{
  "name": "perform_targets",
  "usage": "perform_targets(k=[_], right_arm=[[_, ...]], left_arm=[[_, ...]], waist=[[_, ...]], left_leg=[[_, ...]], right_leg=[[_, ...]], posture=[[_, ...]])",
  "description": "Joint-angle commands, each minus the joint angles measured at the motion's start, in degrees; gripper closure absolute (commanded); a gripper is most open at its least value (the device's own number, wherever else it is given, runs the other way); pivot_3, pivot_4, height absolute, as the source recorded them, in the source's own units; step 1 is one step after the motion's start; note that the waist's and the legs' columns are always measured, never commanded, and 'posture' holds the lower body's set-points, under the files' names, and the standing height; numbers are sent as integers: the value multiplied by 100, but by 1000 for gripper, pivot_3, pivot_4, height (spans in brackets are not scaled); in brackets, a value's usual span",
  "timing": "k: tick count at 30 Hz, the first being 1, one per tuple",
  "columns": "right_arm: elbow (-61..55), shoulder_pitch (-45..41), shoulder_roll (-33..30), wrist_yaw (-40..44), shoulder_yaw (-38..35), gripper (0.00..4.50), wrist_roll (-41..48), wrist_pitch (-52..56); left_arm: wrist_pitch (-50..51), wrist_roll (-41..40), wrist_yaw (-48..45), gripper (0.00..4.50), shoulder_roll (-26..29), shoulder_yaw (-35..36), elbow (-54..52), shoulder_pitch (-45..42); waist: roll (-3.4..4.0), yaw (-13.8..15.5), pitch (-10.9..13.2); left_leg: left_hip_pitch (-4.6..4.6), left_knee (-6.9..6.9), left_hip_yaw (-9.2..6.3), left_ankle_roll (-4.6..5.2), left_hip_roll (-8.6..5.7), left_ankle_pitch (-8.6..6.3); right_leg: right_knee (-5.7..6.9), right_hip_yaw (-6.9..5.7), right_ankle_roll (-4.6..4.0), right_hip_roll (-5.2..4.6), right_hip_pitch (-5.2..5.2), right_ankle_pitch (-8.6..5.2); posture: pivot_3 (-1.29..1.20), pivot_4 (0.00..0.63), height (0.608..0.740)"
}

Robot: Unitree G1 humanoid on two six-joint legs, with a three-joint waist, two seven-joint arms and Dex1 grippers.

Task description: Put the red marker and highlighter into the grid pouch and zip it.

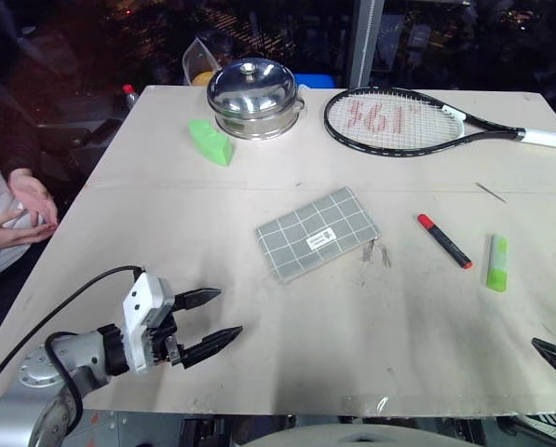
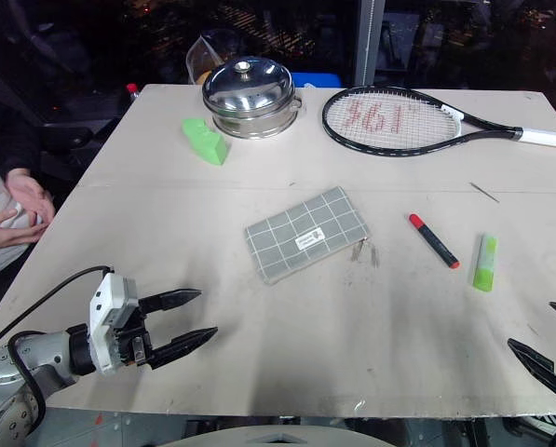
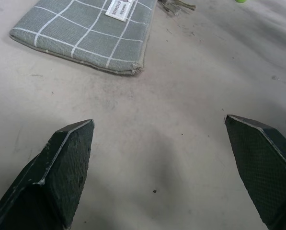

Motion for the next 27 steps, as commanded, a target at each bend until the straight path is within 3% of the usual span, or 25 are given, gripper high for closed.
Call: perform_targets(k=[1, 7, 10, 15, 17, 22, 27], right_arm=[[-411, -165, 74, -329, 110, 0, 182, 99], [-1337, -516, 126, -736, 582, 0, 639, 487], [-1984, -536, 37, -703, 896, 0, 1128, 716], [-2784, -1121, -549, -811, 1774, 0, 1413, 1101], [-2781, -1250, -536, -900, 1969, 0, 1345, 1084], [-2773, -936, -274, -940, 2032, 0, 1095, 836], [-2864, -615, -25, -957, 2081, 0, 872, 566]], left_arm=[[99, -177, 177, 68, 12, 141, -71, -245], [71, 304, 750, 68, -8, -332, -54, -1058], [-645, 1409, 743, 68, 340, -870, 153, -1241], [-2913, 3282, 654, 68, 645, -2075, 1180, -2217], [-3759, 4045, 994, 68, 536, -2483, 1743, -2624], [-4705, 5404, 1873, 68, 52, -3221, 2889, -3596], [-5081, 5745, 2085, 68, -609, -3795, 3600, -4360]], waist=[[0, 1, 0], [12, 3, -1], [4, 18, 2], [4, 38, 4], [-1, 79, 2], [2, 280, -2], [0, 309, -17]], left_leg=[[0, 0, 0, 0, 0, 0], [2, 5, 6, 6, 1, 4], [1, 5, 16, 27, 0, 8], [6, 5, 21, 28, 0, 7], [6, 11, 25, 27, 0, 7], [-4, 9, 29, 43, -1, -2], [7, 23, 44, 45, -4, -1]], right_leg=[[0, 0, 0, 0, 0, 0], [6, 0, 2, 1, 2, 1], [5, 0, 1, 2, 2, 2], [6, 3, -14, 6, 3, 10], [5, 4, -8, 2, 4, 8], [-1, 1, -21, -5, 3, 17], [6, 0, -10, -14, 18, 20]], posture=[[0, 150, 740], [0, 150, 740], [0, 150, 740], [0, 150, 740], [0, 150, 740], [0, 150, 740], [0, 150, 740]])
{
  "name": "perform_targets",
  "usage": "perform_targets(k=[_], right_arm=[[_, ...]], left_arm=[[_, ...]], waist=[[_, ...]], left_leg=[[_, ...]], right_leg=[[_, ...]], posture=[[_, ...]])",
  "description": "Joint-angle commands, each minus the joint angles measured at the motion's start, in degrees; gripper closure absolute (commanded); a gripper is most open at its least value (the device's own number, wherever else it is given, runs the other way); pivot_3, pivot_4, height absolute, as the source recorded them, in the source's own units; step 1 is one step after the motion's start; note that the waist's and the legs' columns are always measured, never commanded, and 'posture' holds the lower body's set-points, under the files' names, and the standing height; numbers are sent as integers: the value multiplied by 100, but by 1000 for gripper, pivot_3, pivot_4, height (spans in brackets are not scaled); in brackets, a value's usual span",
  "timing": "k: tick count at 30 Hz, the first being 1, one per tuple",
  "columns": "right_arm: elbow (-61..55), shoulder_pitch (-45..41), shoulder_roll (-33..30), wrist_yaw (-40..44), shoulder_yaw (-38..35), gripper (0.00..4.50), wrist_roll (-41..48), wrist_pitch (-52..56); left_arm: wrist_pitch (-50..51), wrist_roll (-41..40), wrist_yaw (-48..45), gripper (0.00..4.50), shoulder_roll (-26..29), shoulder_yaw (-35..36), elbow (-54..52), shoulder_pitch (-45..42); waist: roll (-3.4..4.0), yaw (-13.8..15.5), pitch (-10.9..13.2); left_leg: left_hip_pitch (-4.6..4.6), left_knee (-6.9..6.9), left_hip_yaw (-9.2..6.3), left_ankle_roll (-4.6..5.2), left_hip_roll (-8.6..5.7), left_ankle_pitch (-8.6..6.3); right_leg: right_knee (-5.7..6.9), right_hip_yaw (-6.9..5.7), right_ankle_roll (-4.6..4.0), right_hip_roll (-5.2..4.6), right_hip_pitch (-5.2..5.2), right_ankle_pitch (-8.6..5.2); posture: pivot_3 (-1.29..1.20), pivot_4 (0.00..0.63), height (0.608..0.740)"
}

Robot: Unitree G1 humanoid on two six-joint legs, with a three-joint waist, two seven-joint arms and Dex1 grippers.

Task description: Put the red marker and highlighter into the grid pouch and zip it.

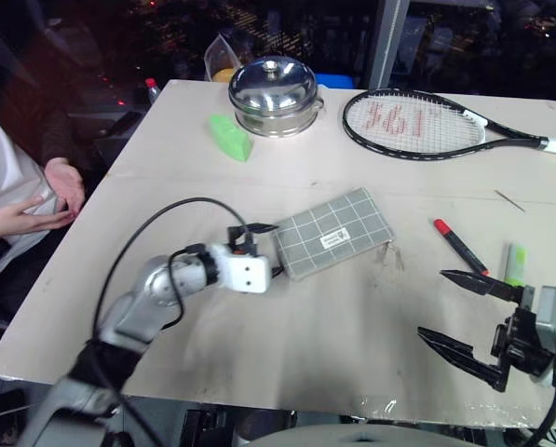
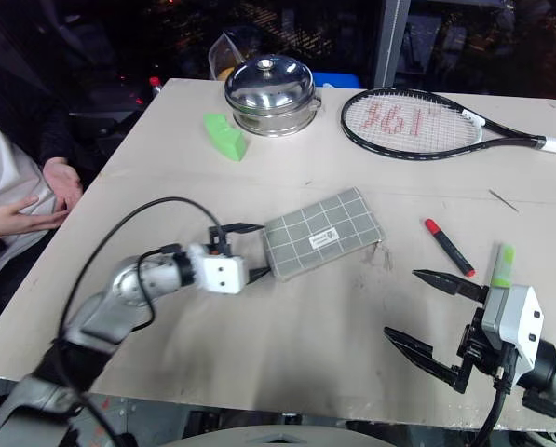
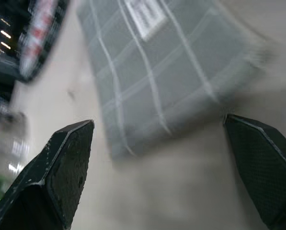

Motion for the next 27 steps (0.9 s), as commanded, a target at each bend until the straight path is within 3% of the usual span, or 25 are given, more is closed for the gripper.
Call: perform_targets(k=[1, 13, 18, 19, 23, 27], right_arm=[[-194, 145, 107, 4, -28, 0, -130, -281], [-376, 555, 705, -402, 403, 0, -712, -771], [-425, 515, 769, -747, 633, 0, -940, -668], [-434, 469, 778, -889, 693, 0, -1014, -580], [-430, -54, 927, -1856, 1205, 0, -1453, 55], [-318, -983, 935, -2847, 1968, 0, -1791, 1408]], left_arm=[[-223, 258, 142, 68, -335, -368, 451, -264], [-300, 681, 681, 68, -1331, -731, 1107, -828], [-441, 538, 580, 2261, -1356, -817, 1445, -927], [-426, 457, 549, 2532, -1372, -791, 1428, -928], [19, -81, 286, 4448, -1474, -535, 1092, -871], [835, -755, -222, 4448, -1411, -244, 473, -687]], waist=[[0, -15, -14], [13, 82, -36], [12, 75, -36], [11, 75, -37], [9, 14, -40], [-5, -93, -31]], left_leg=[[3, 1, 6, 1, 0, 0], [-14, 21, 37, 16, 1, 1], [-12, 21, 35, 16, 2, 1], [-12, 21, 35, 16, 2, 1], [-12, 23, 36, 16, 2, 1], [-18, 23, 36, 15, 3, 1]], right_leg=[[1, 0, 12, -4, 2, -4], [4, -40, 59, -36, 18, 1], [5, -43, 61, -32, 18, 0], [5, -43, 61, -32, 18, 0], [5, -42, 60, -34, 18, -1], [8, -41, 42, -33, 10, 11]], posture=[[0, 150, 740], [0, 150, 740], [0, 150, 740], [0, 150, 740], [0, 150, 740], [0, 150, 740]])
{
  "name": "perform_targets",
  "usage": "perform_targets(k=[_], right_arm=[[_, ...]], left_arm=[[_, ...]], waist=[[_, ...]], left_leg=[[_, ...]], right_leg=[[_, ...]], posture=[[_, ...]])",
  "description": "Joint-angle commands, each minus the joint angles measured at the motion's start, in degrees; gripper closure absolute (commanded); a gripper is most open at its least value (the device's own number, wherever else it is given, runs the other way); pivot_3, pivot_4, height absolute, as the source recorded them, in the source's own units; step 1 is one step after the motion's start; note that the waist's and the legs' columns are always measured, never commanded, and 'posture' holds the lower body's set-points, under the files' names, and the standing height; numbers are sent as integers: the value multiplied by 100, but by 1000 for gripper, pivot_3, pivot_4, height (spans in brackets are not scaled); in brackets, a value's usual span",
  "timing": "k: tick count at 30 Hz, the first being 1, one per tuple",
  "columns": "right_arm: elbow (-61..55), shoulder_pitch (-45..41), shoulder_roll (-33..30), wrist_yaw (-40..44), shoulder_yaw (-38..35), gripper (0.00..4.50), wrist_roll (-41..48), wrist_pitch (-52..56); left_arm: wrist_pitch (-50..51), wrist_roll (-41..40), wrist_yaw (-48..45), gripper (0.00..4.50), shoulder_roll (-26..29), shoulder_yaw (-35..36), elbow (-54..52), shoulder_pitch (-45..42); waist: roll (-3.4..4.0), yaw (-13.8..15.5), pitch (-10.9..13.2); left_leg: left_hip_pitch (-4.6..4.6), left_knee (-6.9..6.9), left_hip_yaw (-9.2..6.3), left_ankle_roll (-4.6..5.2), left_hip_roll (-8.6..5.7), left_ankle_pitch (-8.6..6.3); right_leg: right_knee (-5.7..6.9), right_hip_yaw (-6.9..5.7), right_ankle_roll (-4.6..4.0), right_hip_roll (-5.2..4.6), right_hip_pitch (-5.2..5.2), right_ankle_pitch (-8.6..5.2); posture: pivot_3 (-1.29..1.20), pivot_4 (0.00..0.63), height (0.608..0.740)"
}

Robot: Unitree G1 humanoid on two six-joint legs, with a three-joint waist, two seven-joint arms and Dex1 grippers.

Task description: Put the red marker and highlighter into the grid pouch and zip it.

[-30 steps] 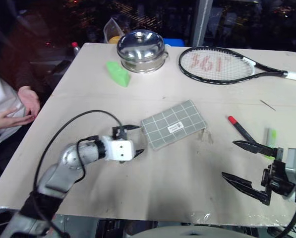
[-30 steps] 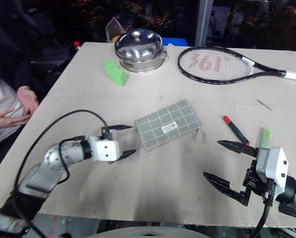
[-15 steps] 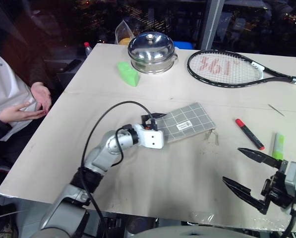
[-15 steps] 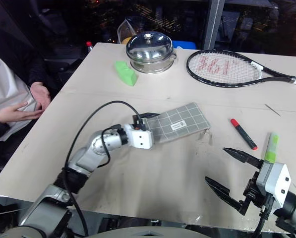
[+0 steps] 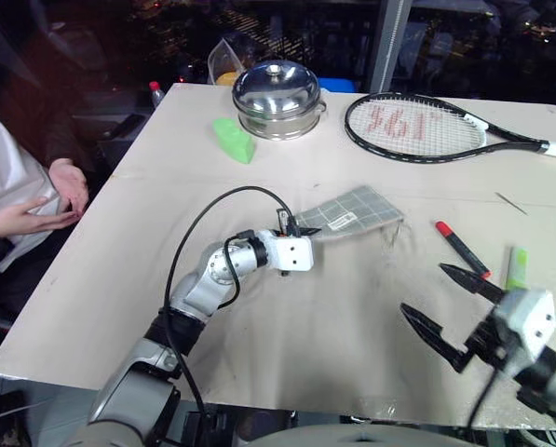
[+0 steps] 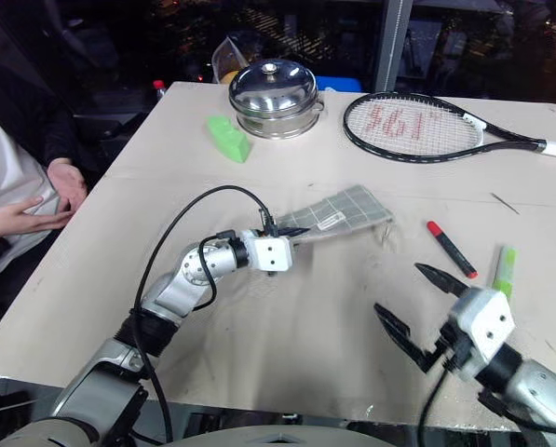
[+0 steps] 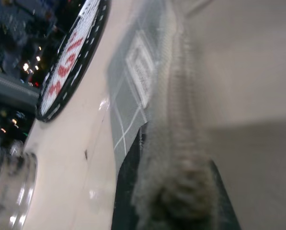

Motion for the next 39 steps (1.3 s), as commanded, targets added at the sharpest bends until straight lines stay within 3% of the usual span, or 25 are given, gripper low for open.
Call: perform_targets(k=[1, 6, 8, 14, 23, 26, 27, 29, 34, 39], right_arm=[[30, -719, 25, -899, 564, 0, -329, 1202], [952, -2612, 843, -1945, 889, 0, -204, 2824], [1187, -3035, 901, -2125, 946, 0, -361, 3168], [1618, -3809, 1313, -2412, 346, 0, -97, 3646], [2247, -4205, 861, -2118, 556, 0, -402, 3393], [2524, -4255, 801, -1992, 654, 719, -429, 3263], [2590, -4267, 773, -1939, 679, 1344, -435, 3218], [2689, -4292, 722, -1814, 716, 1990, -435, 3099], [2796, -4294, 579, -1540, 851, 4351, -468, 2885], [2723, -4235, 541, -1459, 848, 4441, -473, 2844]], left_arm=[[747, -647, -400, 4448, 22, 235, -736, 119], [1589, -1004, -583, 4448, 42, 371, -1419, 337], [1721, -1009, -580, 4448, 53, 373, -1555, 399], [1821, -999, -479, 4448, 119, 394, -1668, 551], [1835, -977, -377, 4448, 205, 397, -1862, 698], [1867, -981, -373, 4500, 224, 387, -1929, 701], [1874, -980, -372, 4500, 229, 384, -1943, 699], [1889, -984, -381, 4500, 242, 383, -1973, 698], [1922, -997, -396, 4500, 278, 385, -2009, 701], [1943, -994, -339, 4500, 256, 405, -1968, 694]], waist=[[-6, -54, 4], [-11, -169, 7], [-10, -200, 9], [-11, -170, 9], [-10, -279, 9], [-10, -285, 9], [-10, -284, 9], [-10, -284, 10], [-10, -282, 9], [-10, -281, 10]], left_leg=[[-3, 0, 0, -1, 3, 0], [0, -1, -2, -5, 8, 3], [1, -2, -1, -5, 9, 3], [-5, -4, -1, -4, 3, 2], [-2, -4, 1, 4, 5, -2], [0, -5, 2, 4, 5, -2], [1, -7, 2, 4, 5, -2], [0, -7, 2, 4, 6, -2], [0, -7, 3, 4, 5, -3], [1, -7, 2, 4, 6, -3]], right_leg=[[1, -1, -1, 3, -4, 1], [6, -3, -2, 11, -5, 1], [7, 0, -3, 17, -4, 2], [7, 6, 7, 44, -5, -3], [8, 13, 8, 41, -6, -3], [9, 15, 8, 44, -6, -3], [9, 16, 8, 44, -6, -3], [9, 16, 8, 44, -6, -3], [9, 17, 8, 43, -6, -2], [9, 17, 8, 42, -6, -2]], posture=[[0, 150, 740], [0, 150, 740], [0, 150, 740], [0, 150, 740], [0, 150, 740], [0, 150, 740], [0, 150, 740], [0, 150, 740], [0, 150, 740], [0, 150, 740]])
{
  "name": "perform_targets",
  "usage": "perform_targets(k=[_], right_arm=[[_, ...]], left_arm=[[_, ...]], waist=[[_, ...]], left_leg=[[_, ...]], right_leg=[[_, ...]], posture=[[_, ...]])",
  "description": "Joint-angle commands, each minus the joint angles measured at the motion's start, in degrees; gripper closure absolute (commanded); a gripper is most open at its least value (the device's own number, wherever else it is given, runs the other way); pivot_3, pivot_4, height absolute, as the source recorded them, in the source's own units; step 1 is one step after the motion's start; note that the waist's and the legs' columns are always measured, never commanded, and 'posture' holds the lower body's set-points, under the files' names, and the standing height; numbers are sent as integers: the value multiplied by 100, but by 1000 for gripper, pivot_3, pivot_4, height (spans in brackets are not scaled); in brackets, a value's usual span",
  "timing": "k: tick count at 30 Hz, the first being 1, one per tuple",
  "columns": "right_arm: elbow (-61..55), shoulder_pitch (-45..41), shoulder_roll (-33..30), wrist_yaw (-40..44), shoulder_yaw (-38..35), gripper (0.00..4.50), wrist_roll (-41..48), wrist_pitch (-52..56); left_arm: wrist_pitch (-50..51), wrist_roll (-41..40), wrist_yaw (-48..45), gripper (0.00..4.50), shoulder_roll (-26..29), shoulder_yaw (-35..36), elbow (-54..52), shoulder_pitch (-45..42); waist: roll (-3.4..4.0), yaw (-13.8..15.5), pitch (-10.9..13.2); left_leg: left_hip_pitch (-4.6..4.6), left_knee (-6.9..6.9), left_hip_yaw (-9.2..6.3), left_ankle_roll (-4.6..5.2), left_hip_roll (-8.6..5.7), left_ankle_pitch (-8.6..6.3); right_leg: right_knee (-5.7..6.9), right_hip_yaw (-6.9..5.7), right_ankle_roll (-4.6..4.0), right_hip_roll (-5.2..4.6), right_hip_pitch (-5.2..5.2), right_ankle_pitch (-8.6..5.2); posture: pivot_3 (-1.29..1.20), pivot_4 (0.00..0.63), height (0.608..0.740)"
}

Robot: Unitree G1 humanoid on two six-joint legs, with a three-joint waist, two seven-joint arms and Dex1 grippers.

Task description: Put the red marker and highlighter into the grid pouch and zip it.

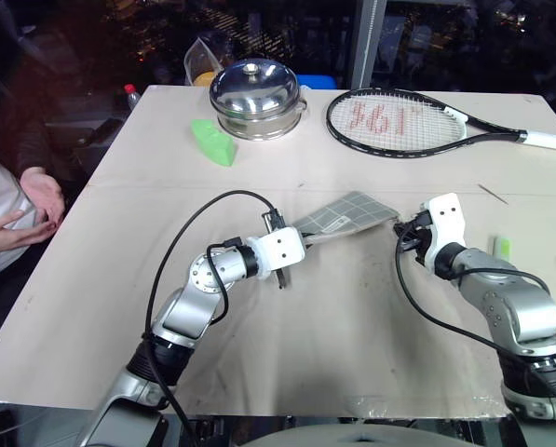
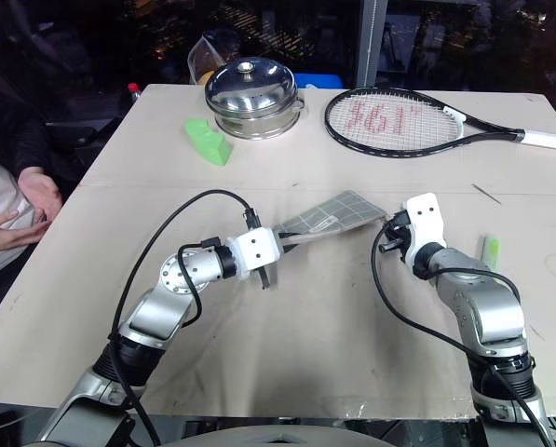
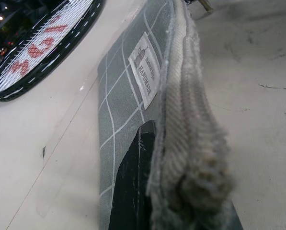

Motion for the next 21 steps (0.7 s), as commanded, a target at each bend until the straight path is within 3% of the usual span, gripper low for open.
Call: perform_targets(k=[1, 21], right_arm=[[-213, -13, -65, 96, -42, 4441, 39, -91], [-1395, 6, 405, -43, -5, 4441, 776, 1139]], left_arm=[[-6, -57, 82, 4500, -5, 115, -184, -18], [-422, -7, 167, 4500, -66, 19, 298, -10]], waist=[[0, 0, 0], [0, 1, 0]], left_leg=[[0, 0, 0, 0, 0, 0], [0, -1, -2, 0, 1, 0]], right_leg=[[0, 0, 0, -2, 0, 0], [0, 0, 0, -11, 0, 0]], posture=[[0, 150, 740], [0, 150, 740]])
